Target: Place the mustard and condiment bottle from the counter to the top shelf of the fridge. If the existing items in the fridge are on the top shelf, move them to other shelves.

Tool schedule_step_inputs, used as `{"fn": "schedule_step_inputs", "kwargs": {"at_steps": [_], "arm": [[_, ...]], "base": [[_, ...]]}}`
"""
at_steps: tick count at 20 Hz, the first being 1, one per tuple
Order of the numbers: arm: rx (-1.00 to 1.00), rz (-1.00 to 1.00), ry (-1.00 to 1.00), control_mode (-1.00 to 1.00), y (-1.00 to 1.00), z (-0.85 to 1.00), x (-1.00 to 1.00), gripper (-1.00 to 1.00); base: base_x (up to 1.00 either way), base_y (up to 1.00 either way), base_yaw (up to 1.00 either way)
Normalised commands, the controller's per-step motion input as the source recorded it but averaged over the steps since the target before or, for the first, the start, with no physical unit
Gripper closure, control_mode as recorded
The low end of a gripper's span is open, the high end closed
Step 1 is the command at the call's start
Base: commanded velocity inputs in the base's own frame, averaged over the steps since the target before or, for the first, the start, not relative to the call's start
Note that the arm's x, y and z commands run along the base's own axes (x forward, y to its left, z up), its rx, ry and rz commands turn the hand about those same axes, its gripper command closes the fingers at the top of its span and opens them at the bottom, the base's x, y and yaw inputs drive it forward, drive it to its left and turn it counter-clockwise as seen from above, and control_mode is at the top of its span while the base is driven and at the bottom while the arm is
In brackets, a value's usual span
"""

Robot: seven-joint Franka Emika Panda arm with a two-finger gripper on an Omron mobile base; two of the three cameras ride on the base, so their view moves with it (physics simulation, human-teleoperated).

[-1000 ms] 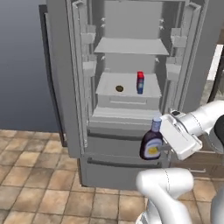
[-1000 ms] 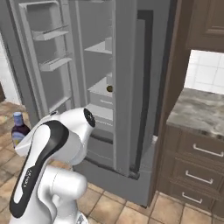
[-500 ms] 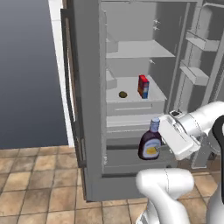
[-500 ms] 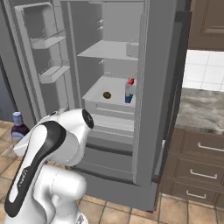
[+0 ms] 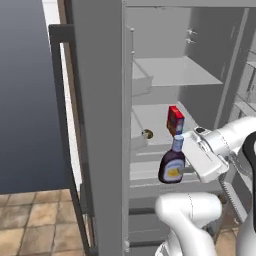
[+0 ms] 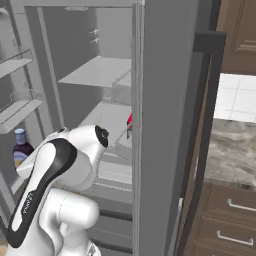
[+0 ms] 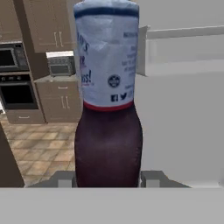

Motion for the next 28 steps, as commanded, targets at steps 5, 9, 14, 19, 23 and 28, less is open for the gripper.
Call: {"fn": "schedule_step_inputs", "kwargs": {"at_steps": [5,9,14,19,23,28], "arm": [[0.0,0.0,0.0,1.0,0.0,0.0,0.0,1.0],[0.0,0.0,0.0,1.0,0.0,0.0,0.0,1.0],[0.01,-0.53,-0.07,-1.0,0.02,0.41,0.22,1.0],[0.03,-0.6,-0.06,-1.0,0.0,0.72,0.58,1.0],[0.01,-0.5,-0.01,-1.0,-0.09,0.84,0.84,1.0],[0.01,-0.47,0.0,-1.0,-0.24,0.89,0.85,1.0]], "base": [[0.68,0.0,-0.04],[0.44,0.01,-0.16],[0.0,0.0,0.0],[0.0,0.0,0.0],[0.0,0.0,0.0],[0.0,0.0,0.0]]}}
